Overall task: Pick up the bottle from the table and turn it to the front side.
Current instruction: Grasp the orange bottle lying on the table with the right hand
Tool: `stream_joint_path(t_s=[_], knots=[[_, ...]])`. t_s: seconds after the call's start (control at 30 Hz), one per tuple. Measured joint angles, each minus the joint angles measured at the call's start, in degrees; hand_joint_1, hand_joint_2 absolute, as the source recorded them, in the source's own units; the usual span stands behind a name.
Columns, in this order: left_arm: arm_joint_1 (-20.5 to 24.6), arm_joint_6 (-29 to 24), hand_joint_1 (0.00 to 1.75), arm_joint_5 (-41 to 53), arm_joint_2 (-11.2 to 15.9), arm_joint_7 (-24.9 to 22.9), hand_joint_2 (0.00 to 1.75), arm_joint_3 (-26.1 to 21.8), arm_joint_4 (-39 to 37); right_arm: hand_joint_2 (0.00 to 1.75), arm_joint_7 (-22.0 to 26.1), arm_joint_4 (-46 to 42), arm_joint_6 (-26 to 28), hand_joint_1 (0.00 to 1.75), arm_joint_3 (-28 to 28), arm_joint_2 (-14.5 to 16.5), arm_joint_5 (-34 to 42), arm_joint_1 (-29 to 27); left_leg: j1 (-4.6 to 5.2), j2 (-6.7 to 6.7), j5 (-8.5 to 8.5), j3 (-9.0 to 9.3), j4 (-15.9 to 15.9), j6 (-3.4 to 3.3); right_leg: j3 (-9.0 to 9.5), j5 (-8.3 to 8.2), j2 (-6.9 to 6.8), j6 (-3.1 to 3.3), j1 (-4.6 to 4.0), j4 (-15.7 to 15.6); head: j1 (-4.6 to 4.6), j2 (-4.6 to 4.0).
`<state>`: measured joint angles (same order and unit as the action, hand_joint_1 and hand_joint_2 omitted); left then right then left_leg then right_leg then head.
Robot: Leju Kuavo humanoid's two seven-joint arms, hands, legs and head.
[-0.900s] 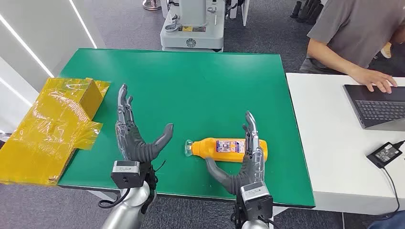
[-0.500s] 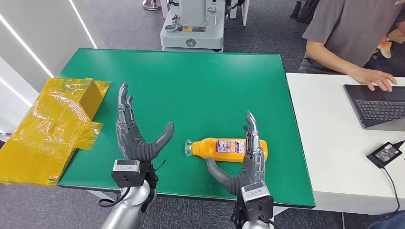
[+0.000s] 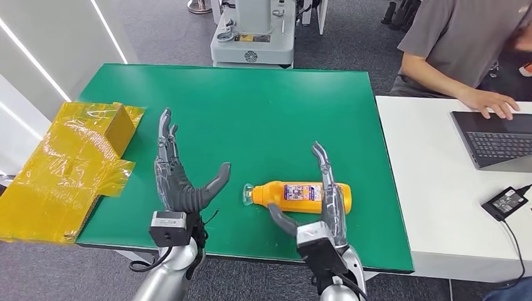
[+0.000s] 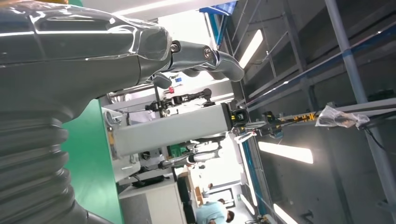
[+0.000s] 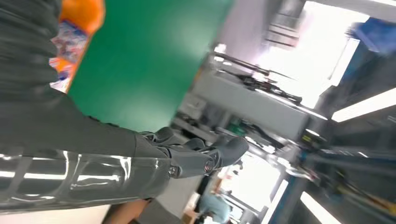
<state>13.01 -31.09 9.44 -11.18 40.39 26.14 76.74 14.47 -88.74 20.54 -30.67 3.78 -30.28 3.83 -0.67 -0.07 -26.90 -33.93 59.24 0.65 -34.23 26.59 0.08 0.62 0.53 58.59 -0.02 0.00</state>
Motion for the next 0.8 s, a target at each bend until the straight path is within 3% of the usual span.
stream_joint_path(t_s=[0.13, 0.3, 0.63, 0.8], knots=[[-0.30, -0.08, 0.00, 0.62, 0.03, -0.09, 1.75, 0.00, 0.02, 1.75, -5.68, 1.38, -8.92, 0.00, 2.03, -4.36, -5.90, 4.41, 0.02, 0.02, 0.01, 0.00, 0.07, -0.02, 0.03, -0.06, 0.01, -0.02, 0.01, 0.00, 0.00, 0.00], [-1.06, 0.34, 0.00, 0.91, 0.03, -0.09, 1.75, 0.00, 0.07, 1.75, -7.45, 3.02, -18.18, 0.00, 3.30, -11.41, -8.65, 10.66, 0.02, -0.02, 0.02, -0.04, 0.16, -0.04, 0.04, -0.09, -0.02, -0.04, 0.02, 0.00, 0.01, 0.00], [-2.56, 0.53, 0.00, 0.97, 0.40, -0.11, 1.75, 0.00, 1.19, 1.75, -6.97, 8.44, -30.99, 0.00, 2.04, -21.36, -7.83, 22.25, 0.02, -0.03, 0.02, -0.05, 0.17, -0.04, 0.04, -0.09, -0.03, -0.05, 0.05, 0.01, -0.01, 0.00], [-2.81, 0.88, 0.00, 0.92, 0.66, -0.14, 1.75, 0.00, 1.44, 1.75, -5.42, 11.37, -36.56, 0.00, -0.62, -24.91, -6.12, 28.26, 0.02, 0.00, 0.02, -0.06, 0.17, -0.04, 0.02, -0.12, 0.01, -0.07, 0.05, 0.02, -0.02, 0.00]])
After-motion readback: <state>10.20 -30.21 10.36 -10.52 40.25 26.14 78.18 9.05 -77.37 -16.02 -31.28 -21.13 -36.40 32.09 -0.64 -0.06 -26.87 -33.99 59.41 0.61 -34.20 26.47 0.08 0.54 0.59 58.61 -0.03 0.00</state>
